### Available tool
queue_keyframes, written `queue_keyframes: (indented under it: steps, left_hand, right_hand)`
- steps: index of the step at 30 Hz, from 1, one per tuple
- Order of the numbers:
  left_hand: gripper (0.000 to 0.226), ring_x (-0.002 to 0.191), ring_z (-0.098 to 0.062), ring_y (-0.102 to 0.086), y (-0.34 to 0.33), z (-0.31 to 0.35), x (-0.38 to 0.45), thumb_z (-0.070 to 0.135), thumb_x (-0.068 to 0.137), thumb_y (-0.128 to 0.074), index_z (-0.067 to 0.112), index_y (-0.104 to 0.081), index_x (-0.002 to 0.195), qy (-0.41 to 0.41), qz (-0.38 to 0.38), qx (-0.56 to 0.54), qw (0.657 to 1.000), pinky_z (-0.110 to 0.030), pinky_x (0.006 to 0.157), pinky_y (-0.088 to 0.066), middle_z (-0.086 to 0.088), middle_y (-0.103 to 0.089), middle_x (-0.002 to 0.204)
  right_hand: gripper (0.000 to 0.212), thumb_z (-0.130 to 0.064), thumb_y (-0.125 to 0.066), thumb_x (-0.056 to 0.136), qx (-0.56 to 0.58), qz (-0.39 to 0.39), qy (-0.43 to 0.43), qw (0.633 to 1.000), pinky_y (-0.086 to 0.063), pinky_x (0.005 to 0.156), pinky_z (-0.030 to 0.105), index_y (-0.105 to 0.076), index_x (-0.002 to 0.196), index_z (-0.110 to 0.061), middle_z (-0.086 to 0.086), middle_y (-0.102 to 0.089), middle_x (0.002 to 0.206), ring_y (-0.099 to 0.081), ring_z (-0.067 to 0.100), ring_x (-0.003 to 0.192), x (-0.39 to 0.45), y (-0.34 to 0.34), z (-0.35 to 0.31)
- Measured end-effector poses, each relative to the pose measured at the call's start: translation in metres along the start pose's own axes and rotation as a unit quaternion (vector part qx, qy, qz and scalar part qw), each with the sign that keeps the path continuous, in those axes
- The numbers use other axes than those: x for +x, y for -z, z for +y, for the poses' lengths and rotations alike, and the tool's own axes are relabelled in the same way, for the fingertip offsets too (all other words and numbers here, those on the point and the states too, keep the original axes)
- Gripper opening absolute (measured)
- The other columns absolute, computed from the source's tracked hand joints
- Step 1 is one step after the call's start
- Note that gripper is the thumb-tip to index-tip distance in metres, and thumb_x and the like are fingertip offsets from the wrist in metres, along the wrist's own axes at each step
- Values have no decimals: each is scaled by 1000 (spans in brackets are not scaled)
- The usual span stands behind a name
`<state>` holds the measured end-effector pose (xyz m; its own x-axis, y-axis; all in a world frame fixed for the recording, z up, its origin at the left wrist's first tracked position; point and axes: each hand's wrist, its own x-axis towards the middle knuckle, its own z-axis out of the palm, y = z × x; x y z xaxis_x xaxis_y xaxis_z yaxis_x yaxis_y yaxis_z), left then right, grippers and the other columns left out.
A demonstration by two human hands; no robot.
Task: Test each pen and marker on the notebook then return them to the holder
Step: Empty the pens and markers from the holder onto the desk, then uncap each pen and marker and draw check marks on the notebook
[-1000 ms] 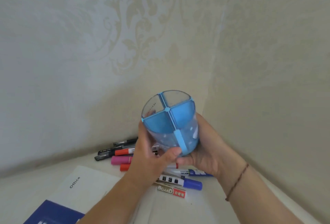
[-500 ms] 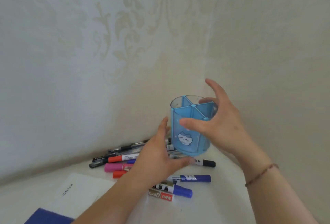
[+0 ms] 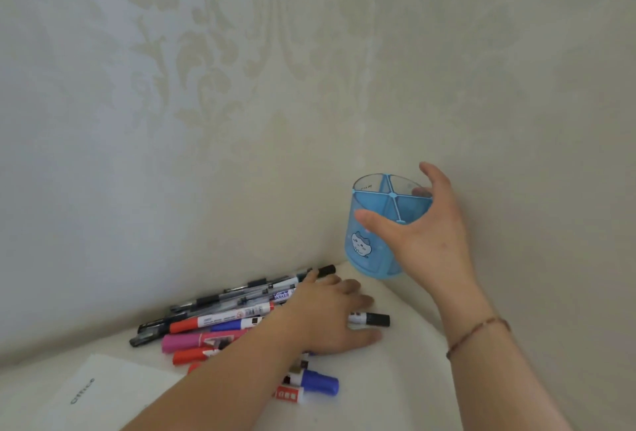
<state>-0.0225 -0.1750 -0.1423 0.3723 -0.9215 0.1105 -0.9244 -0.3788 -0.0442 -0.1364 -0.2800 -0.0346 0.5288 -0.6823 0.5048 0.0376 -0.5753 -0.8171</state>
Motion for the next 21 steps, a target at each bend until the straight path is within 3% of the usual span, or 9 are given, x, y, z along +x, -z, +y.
queue_keyframes:
  steps: [5,9,14,16,18,20,21]
  left_hand:
    - [52,136,-17,-35,3,-25,-19,64,91,-34,45,-37,139,19,-14,34,999,-51,114,-17,12,-38,148]
    - [54,144,-18,-24,19,-23,-26,67,92,-31,44,-37,141,32,-56,-1,998,-54,117,-13,9,-27,157]
    - [52,128,-19,-46,63,-23,-54,62,92,-41,35,-46,137,20,-89,-20,996,-42,106,-36,5,-49,141]
    - [51,121,-15,-51,79,-30,-79,61,91,-43,34,-51,133,8,-17,-19,1000,-39,101,-41,9,-55,133]
    - [46,111,-7,-54,89,-36,-111,60,91,-40,34,-56,126,21,120,-62,991,-30,93,-45,16,-60,122]
    - [47,108,2,-50,95,-40,-150,61,89,-35,36,-58,121,87,218,-108,966,-21,90,-42,24,-58,116]
    - [47,106,3,-49,94,-42,-170,63,88,-33,38,-58,120,120,227,-101,961,-21,89,-41,26,-56,115]
  right_hand:
    - [111,-65,-80,44,-36,-3,-20,999,-52,90,44,-25,138,-44,-9,-50,125,-52,14,114,-3,-19,15]
    - [105,-52,-87,53,-77,-5,-23,997,-49,91,36,-31,140,-32,-4,-48,134,-50,15,117,-13,-37,28]
    - [94,-46,-85,61,-115,1,-8,993,-45,94,36,-36,137,-25,1,-44,136,-47,20,120,-20,-54,42]
    - [89,-47,-83,65,-127,7,-5,992,-43,95,35,-37,137,-22,4,-41,138,-44,22,123,-24,-60,47]
    - [86,-49,-79,70,-141,0,3,990,-41,98,36,-36,138,-19,8,-35,141,-38,26,129,-28,-65,51]
    - [83,-51,-74,74,-170,-12,11,985,-38,102,38,-36,139,-17,10,-32,144,-33,29,132,-31,-68,51]
    - [81,-51,-74,74,-182,-14,14,983,-36,102,38,-38,138,-17,11,-34,143,-32,29,132,-32,-68,50]
